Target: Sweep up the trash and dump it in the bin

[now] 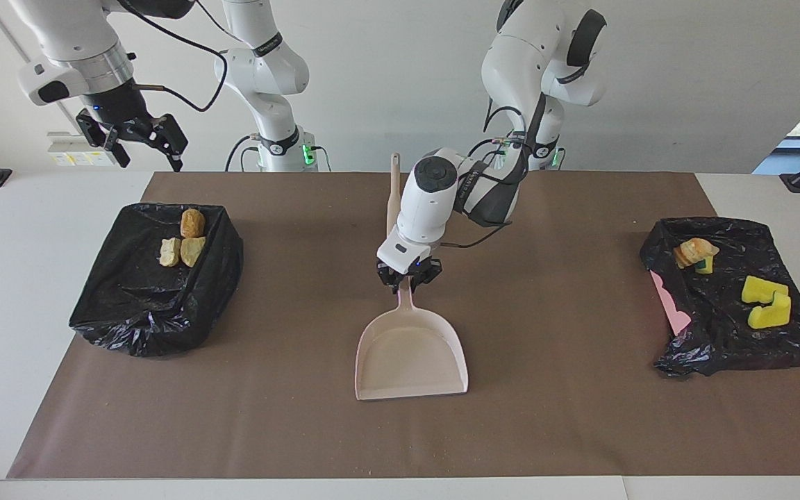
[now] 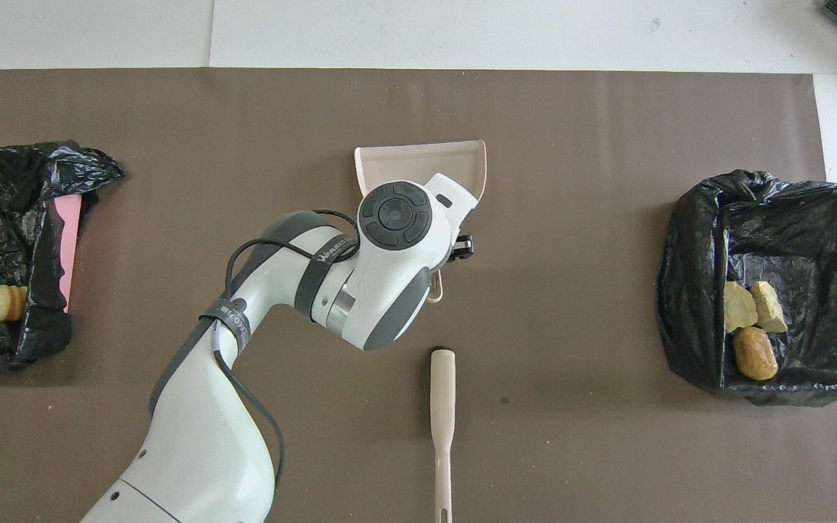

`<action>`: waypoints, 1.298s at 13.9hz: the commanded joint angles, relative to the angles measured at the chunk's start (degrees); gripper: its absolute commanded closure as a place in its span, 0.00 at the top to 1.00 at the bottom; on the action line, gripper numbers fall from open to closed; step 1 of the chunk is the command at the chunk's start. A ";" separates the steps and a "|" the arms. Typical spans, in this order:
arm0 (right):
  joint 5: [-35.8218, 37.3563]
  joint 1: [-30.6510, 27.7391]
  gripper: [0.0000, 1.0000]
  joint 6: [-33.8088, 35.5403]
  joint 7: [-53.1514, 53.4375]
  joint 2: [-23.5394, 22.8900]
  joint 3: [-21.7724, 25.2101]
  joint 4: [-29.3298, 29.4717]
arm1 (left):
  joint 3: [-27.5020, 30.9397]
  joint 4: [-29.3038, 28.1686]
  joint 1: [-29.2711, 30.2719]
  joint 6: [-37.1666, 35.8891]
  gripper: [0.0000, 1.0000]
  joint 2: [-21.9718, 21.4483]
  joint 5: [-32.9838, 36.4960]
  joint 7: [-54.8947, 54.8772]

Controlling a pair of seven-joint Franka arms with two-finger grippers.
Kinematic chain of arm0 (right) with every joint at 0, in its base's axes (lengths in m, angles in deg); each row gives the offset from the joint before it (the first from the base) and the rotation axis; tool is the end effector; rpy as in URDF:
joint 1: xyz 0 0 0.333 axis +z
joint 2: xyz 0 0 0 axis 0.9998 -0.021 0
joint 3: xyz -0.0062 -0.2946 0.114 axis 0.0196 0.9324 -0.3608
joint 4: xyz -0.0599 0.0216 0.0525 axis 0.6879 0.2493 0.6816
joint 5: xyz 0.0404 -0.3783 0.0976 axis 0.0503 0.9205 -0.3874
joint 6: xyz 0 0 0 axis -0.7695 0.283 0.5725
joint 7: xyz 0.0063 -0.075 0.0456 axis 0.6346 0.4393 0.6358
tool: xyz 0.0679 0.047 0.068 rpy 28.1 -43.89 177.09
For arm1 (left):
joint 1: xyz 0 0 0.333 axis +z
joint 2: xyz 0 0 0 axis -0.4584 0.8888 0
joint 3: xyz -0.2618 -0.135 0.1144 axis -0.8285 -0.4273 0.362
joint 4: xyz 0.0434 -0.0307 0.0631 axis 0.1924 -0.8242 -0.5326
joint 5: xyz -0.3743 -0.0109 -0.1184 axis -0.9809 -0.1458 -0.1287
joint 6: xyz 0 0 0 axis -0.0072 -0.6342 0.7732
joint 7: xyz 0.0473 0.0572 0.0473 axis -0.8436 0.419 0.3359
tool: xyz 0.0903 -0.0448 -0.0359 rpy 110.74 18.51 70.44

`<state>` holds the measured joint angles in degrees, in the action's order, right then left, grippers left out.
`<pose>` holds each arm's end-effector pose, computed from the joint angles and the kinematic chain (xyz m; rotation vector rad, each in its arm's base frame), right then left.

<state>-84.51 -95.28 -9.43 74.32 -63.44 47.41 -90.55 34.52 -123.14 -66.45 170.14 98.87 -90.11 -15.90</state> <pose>0.5180 -0.0661 0.6484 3.1079 -0.1993 0.0222 0.5431 -0.4517 0.3551 2.9851 0.0695 0.0565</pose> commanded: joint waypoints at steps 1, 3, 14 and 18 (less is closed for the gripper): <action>3.19 4.81 1.00 -0.90 0.00 0.39 2.45 -0.89 | 0.85 -1.63 0.32 -1.11 1.00 -3.62 -0.54 -1.54; 3.28 4.82 1.00 -0.90 0.00 0.39 2.36 -0.89 | 0.94 -1.54 3.55 -3.31 1.00 -6.43 -0.63 -1.54; 2.23 4.82 1.00 -0.82 -0.18 0.57 1.48 -0.80 | 1.38 -0.84 25.96 -32.12 1.00 -23.74 -0.19 -29.66; 2.23 4.90 1.00 -0.82 -0.18 0.57 1.48 -0.80 | 1.38 -0.58 28.97 -42.15 1.00 -32.00 5.14 -34.04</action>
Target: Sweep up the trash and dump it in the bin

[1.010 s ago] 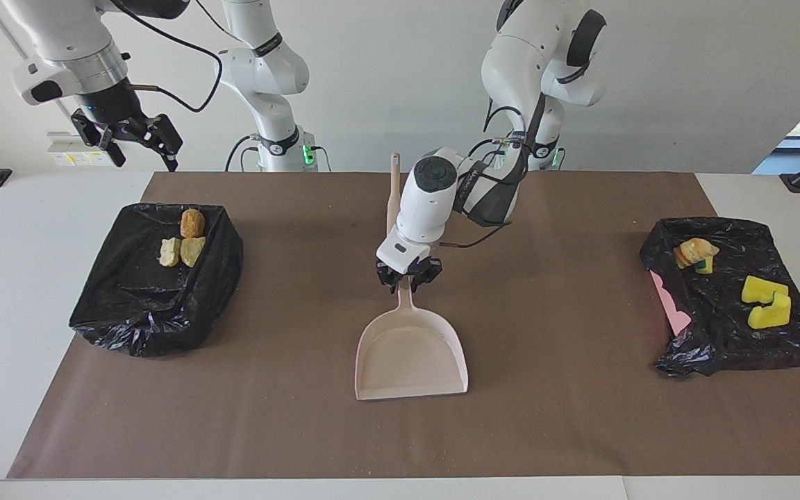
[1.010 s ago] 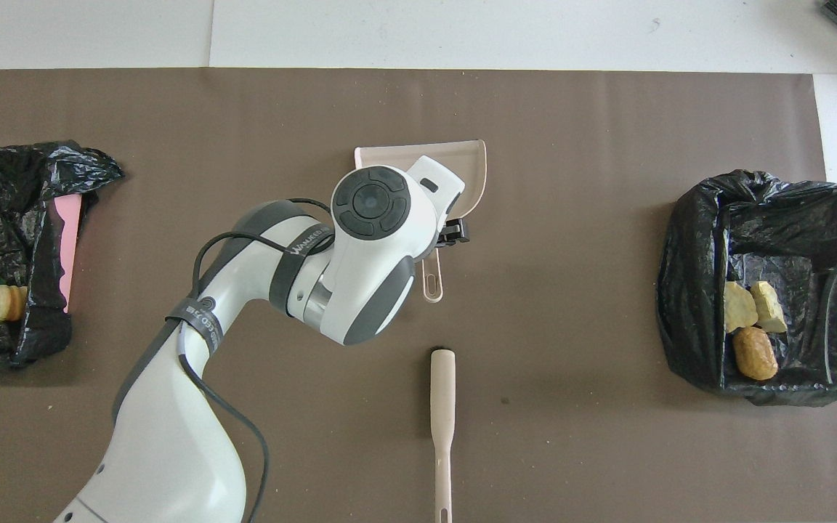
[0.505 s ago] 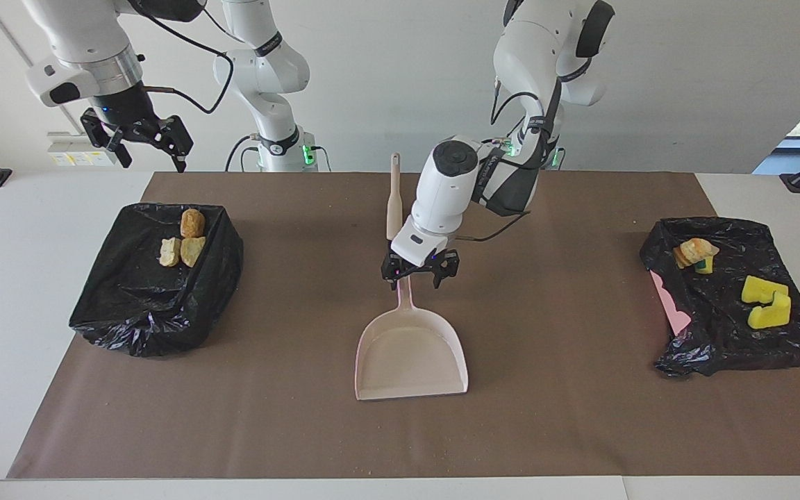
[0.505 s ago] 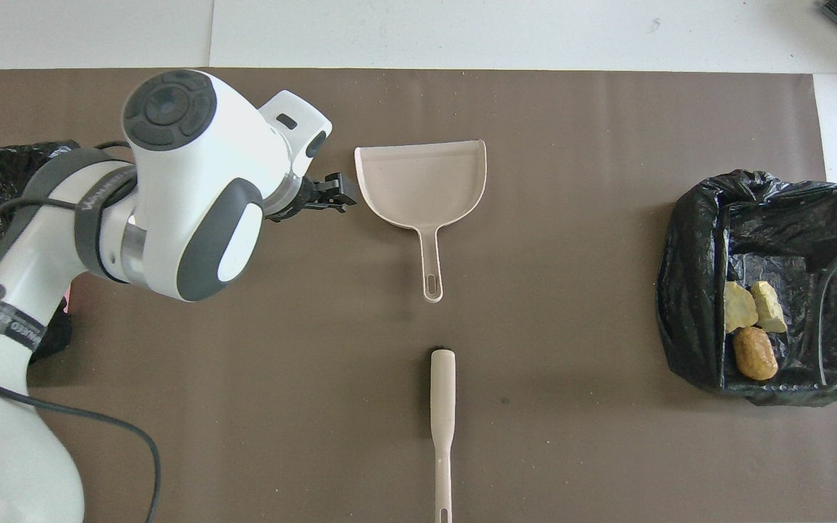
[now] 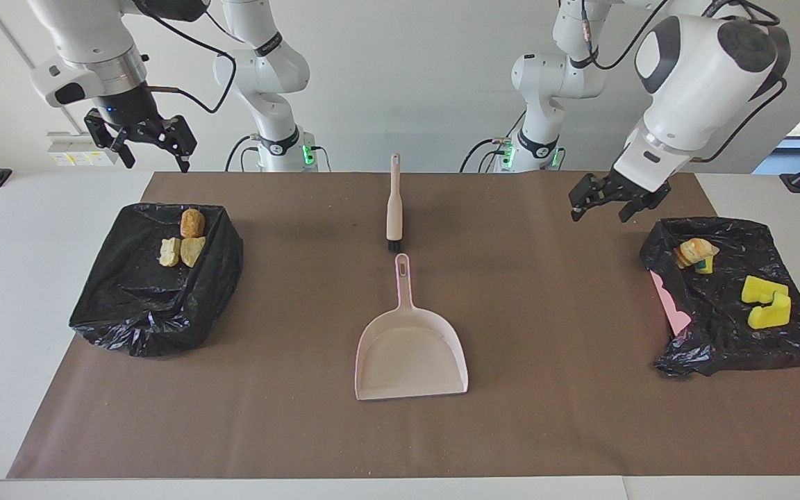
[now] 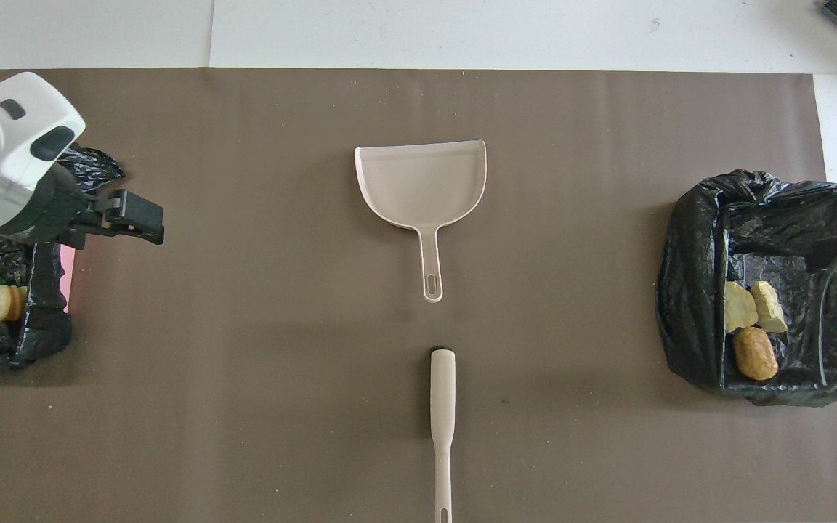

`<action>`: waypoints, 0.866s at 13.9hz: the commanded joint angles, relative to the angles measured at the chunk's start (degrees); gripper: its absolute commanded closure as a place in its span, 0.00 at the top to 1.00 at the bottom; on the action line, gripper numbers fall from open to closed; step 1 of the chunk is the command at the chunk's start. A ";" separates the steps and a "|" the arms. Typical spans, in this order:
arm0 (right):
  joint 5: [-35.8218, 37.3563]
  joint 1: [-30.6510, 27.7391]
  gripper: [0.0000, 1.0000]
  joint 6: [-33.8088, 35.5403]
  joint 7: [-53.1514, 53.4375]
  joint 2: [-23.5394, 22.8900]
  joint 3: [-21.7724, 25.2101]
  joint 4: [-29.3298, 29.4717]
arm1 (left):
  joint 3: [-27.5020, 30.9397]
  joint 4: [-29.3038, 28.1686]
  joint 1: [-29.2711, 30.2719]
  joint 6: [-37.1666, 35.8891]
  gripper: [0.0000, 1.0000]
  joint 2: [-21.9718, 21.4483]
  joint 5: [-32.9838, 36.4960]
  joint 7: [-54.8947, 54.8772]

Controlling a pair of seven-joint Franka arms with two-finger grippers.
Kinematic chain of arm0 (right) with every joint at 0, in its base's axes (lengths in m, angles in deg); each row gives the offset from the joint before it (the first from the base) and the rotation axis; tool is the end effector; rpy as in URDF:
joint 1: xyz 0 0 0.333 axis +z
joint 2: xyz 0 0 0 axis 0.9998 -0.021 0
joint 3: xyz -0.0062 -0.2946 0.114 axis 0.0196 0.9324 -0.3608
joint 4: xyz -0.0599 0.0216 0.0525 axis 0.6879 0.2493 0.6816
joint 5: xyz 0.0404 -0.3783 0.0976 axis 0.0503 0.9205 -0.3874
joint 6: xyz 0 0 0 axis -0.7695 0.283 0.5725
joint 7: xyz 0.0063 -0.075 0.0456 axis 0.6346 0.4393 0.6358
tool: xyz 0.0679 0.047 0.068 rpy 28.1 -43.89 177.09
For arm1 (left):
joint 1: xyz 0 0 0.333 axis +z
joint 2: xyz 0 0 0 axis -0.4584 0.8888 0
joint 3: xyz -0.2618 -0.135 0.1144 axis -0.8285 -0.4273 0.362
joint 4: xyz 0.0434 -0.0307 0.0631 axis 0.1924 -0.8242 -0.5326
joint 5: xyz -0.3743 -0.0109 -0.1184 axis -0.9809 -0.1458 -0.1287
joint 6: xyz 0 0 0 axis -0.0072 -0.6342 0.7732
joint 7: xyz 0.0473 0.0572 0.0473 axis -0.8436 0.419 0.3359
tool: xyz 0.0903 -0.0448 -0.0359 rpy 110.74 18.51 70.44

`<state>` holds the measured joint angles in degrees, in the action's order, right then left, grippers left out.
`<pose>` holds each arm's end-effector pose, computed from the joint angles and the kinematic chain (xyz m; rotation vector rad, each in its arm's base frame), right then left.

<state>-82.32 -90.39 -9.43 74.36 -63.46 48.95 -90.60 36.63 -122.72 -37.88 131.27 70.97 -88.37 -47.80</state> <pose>0.5208 -0.0407 0.6480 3.0771 -0.1100 0.0197 0.5535 -0.0953 0.6109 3.0677 -0.0574 -0.1032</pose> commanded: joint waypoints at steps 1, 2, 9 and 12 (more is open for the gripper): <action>0.03 0.01 1.00 -0.82 -0.22 0.41 -0.06 -0.76 | -0.64 -1.00 0.40 -4.52 1.00 -5.78 4.56 -2.59; 0.03 0.01 1.00 -0.82 -0.22 0.41 -0.06 -0.76 | -0.21 -0.65 0.49 -6.01 1.00 -6.76 4.57 -2.60; 0.03 0.01 1.00 -0.82 -0.22 0.59 -0.06 -0.76 | 4.10 1.99 1.72 -7.96 1.00 -6.33 3.78 -3.21; 0.03 0.01 1.00 -0.82 -0.30 0.59 -0.06 -0.76 | 4.19 2.17 1.72 -7.96 1.00 -6.24 3.78 -3.56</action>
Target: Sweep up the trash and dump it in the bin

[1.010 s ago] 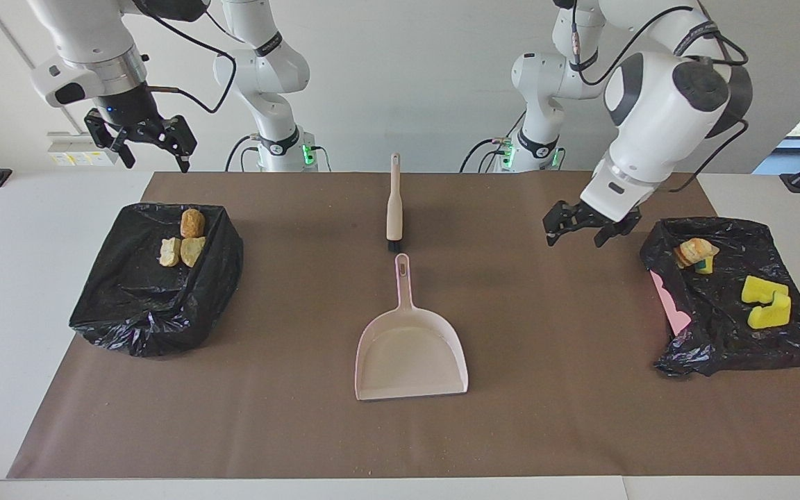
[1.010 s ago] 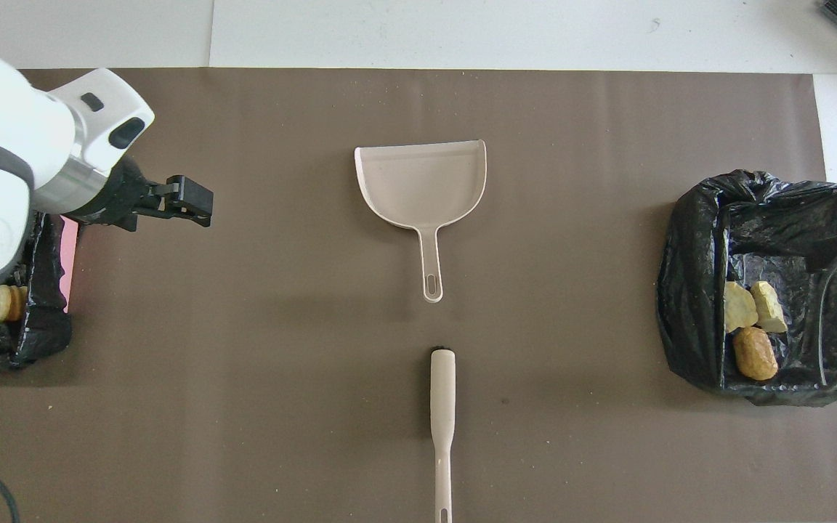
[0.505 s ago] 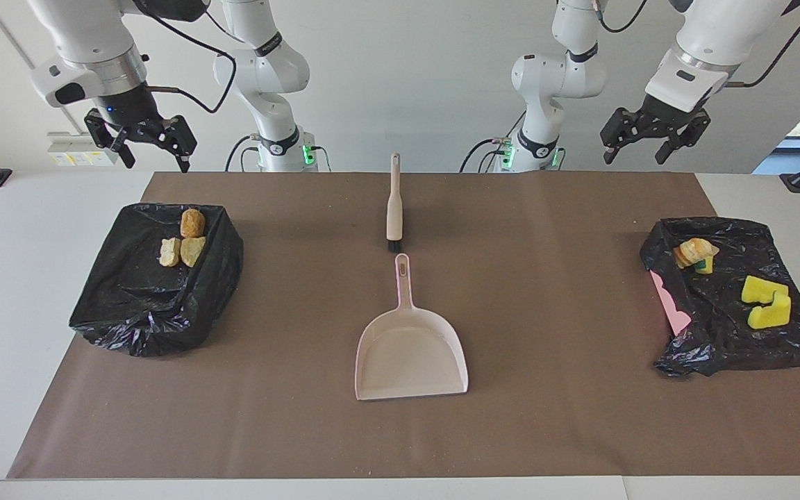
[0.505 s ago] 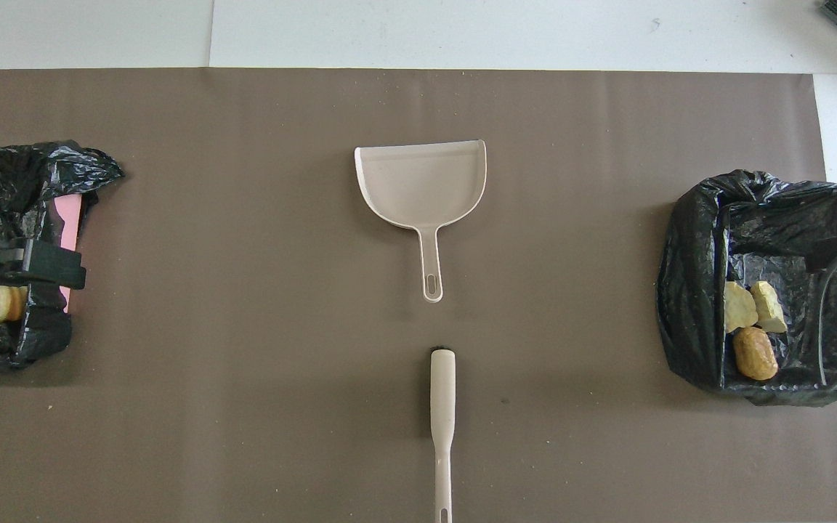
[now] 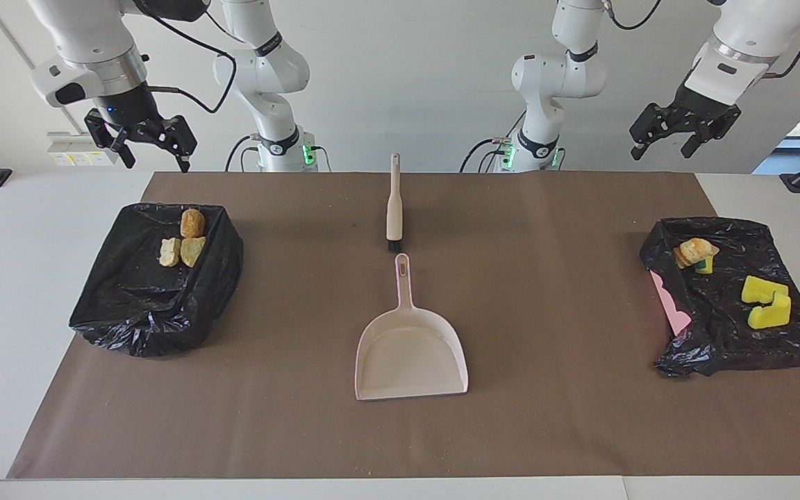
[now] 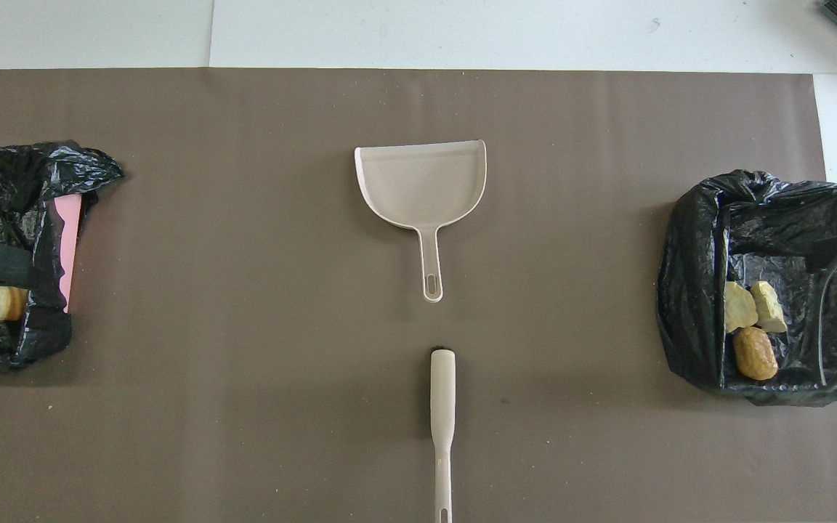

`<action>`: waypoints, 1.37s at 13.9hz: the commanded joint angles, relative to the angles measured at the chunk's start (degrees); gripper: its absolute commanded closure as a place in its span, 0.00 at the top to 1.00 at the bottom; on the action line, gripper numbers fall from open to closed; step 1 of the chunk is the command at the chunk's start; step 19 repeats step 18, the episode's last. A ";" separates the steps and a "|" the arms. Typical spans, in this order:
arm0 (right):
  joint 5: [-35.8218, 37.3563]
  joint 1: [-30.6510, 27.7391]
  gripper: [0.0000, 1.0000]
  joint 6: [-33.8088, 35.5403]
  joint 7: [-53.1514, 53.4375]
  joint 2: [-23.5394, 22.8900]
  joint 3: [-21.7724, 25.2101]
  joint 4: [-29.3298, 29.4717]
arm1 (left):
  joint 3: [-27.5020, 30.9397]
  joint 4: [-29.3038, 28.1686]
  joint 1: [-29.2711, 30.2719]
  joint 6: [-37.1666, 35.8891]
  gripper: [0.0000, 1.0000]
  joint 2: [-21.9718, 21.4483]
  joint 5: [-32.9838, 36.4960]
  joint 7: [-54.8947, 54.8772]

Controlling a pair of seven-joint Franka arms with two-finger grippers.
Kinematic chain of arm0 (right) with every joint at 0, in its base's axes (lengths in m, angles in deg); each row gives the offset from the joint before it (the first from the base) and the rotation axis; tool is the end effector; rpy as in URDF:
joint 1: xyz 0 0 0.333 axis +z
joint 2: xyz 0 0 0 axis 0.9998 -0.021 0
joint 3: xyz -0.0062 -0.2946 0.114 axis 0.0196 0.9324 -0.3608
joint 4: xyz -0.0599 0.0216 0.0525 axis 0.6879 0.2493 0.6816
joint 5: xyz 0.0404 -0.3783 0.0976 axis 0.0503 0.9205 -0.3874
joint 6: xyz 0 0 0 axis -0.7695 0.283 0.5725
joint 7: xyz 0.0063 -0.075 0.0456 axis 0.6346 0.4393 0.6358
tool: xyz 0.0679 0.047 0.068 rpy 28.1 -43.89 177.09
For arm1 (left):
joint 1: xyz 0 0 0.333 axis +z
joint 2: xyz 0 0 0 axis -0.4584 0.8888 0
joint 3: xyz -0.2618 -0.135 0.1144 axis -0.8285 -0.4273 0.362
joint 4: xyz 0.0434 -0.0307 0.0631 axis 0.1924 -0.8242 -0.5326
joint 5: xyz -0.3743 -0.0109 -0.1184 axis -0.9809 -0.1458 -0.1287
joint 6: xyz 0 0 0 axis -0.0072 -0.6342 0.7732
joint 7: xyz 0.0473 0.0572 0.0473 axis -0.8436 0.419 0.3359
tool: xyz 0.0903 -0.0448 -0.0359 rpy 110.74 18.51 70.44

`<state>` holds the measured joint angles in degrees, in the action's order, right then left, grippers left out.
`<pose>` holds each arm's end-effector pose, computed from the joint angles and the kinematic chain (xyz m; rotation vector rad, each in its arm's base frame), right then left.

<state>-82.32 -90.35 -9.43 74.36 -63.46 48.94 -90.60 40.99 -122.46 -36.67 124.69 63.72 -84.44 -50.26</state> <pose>0.5208 -0.0402 0.6480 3.0772 -0.1087 0.0197 0.5092 -0.0274 0.6707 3.1215 0.0244 -0.0665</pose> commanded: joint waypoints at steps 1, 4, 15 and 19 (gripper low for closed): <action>0.03 -0.02 1.00 -0.82 -0.22 0.59 -0.05 -0.76 | -0.26 1.91 0.51 -1.55 1.00 0.93 -0.23 -1.37; 0.03 -0.02 1.00 -0.82 -0.22 0.59 -0.05 -0.76 | -0.78 1.38 0.34 -1.64 1.00 0.05 -0.15 -1.37; 0.03 -0.02 1.00 -0.82 -0.22 0.59 -0.05 -0.76 | -0.78 0.68 0.51 -1.20 1.00 -0.39 0.47 -5.68; 0.03 -0.02 1.00 -0.82 -0.22 0.59 -0.05 -0.76 | -0.78 0.68 0.51 -1.12 1.00 -0.39 0.47 -5.68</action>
